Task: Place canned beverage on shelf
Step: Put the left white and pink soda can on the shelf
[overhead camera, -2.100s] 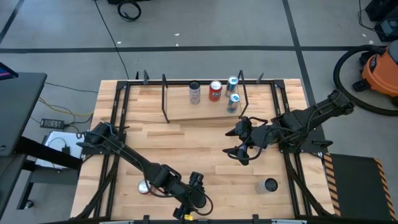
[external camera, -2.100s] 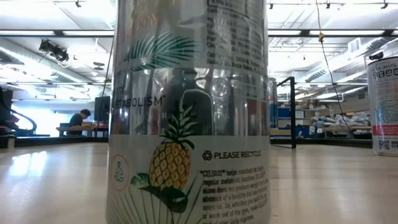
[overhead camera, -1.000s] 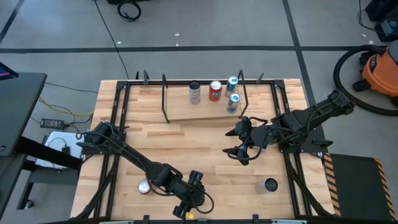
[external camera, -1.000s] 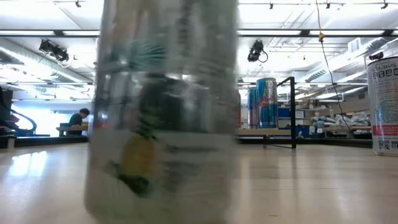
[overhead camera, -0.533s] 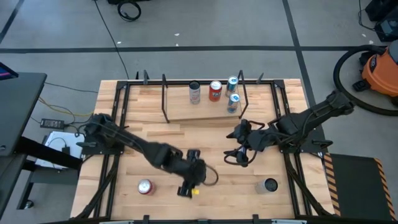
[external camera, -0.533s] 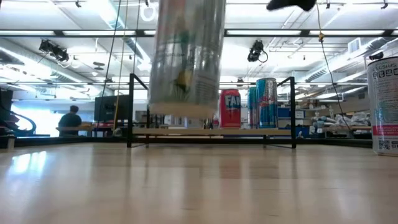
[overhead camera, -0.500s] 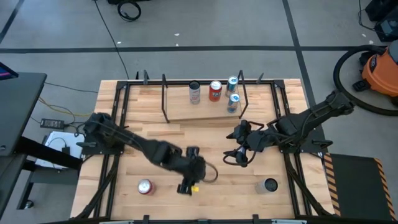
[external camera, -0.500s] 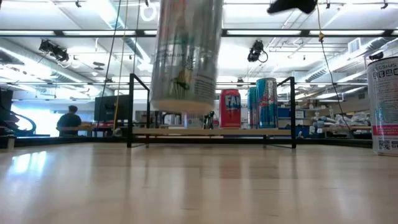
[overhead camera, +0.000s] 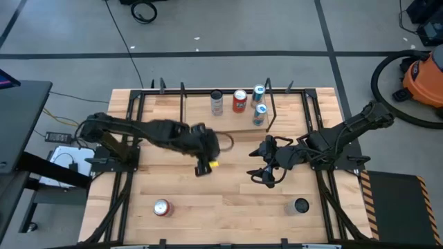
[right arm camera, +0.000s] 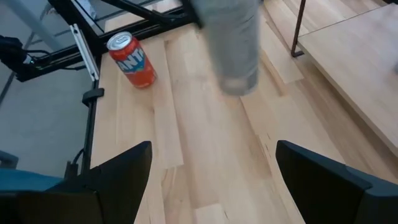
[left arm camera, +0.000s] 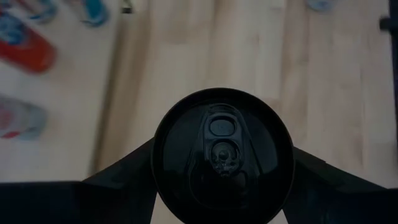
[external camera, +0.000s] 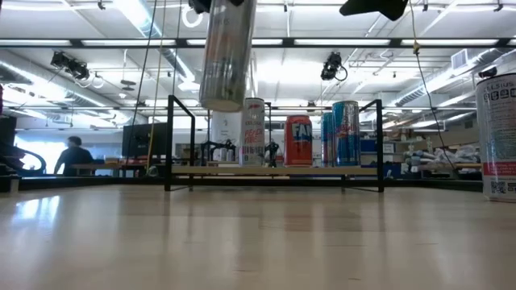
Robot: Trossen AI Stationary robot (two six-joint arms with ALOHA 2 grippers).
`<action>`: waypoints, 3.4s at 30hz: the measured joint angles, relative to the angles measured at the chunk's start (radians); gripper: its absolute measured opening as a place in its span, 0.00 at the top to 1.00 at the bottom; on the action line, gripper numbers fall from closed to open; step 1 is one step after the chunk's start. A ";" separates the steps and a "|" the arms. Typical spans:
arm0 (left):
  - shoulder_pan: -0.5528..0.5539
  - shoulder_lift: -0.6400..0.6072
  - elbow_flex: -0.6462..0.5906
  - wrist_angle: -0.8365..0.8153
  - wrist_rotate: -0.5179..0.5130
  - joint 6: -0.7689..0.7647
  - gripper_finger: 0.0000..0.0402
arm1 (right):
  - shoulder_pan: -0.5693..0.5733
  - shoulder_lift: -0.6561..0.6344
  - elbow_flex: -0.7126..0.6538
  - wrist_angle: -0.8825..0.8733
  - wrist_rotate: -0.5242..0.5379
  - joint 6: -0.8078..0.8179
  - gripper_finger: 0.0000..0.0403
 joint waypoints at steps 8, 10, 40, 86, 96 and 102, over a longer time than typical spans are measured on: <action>0.144 -0.068 -0.001 -0.084 -0.006 -0.019 0.35 | 0.015 0.000 0.000 0.006 -0.016 0.007 0.13; 0.181 -0.077 -0.002 -0.094 -0.008 -0.015 0.35 | 0.023 0.000 0.000 0.007 -0.017 0.007 0.13; 0.551 -0.099 -0.131 0.057 0.079 0.149 0.35 | 0.066 0.000 0.000 0.043 -0.016 -0.069 0.13; 0.778 -0.100 -0.421 0.403 0.207 0.225 0.31 | 0.066 0.000 0.001 0.046 -0.016 -0.124 0.13; 0.777 -0.100 -0.421 0.406 0.208 0.222 0.24 | 0.066 0.000 0.001 0.046 -0.016 -0.124 0.13; 0.777 -0.100 -0.417 0.418 0.208 0.223 0.24 | 0.066 0.000 0.001 0.046 -0.016 -0.139 0.13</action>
